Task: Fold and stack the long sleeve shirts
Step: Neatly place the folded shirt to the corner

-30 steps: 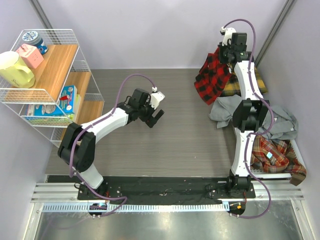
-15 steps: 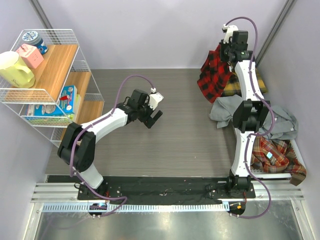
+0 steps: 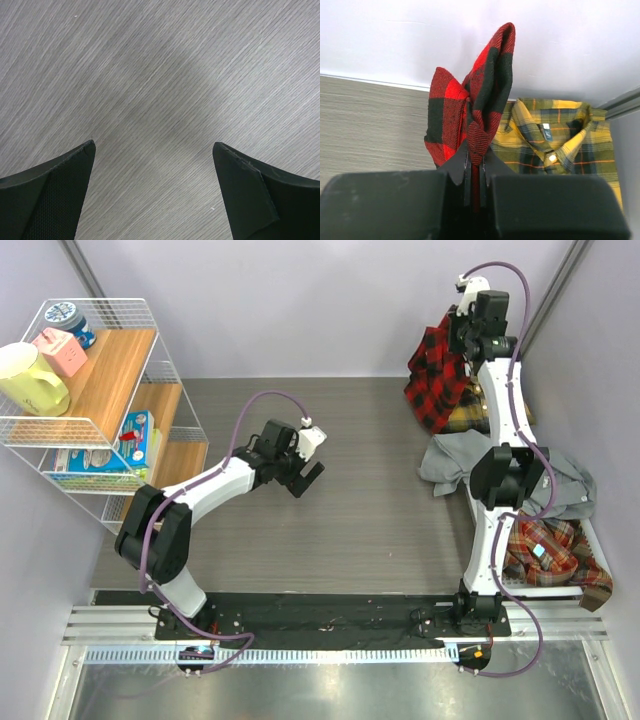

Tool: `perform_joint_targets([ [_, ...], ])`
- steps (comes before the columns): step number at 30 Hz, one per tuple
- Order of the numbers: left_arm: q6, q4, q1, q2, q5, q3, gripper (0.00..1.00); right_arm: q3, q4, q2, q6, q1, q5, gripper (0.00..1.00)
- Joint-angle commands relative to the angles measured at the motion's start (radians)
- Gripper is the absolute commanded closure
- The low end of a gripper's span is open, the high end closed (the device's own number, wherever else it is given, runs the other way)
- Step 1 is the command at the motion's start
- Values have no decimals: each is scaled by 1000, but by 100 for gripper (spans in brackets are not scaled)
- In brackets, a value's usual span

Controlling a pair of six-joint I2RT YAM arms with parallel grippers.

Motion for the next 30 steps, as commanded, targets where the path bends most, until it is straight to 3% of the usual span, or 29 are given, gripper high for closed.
perform_joint_targets([
  [1,23,26,7,-24,-13,-2,0,21,96,-45,-33,-34,10,99],
  [30,33,-113,7,54,-20,127,0,-94,439,119,-217,-235,-77,99],
])
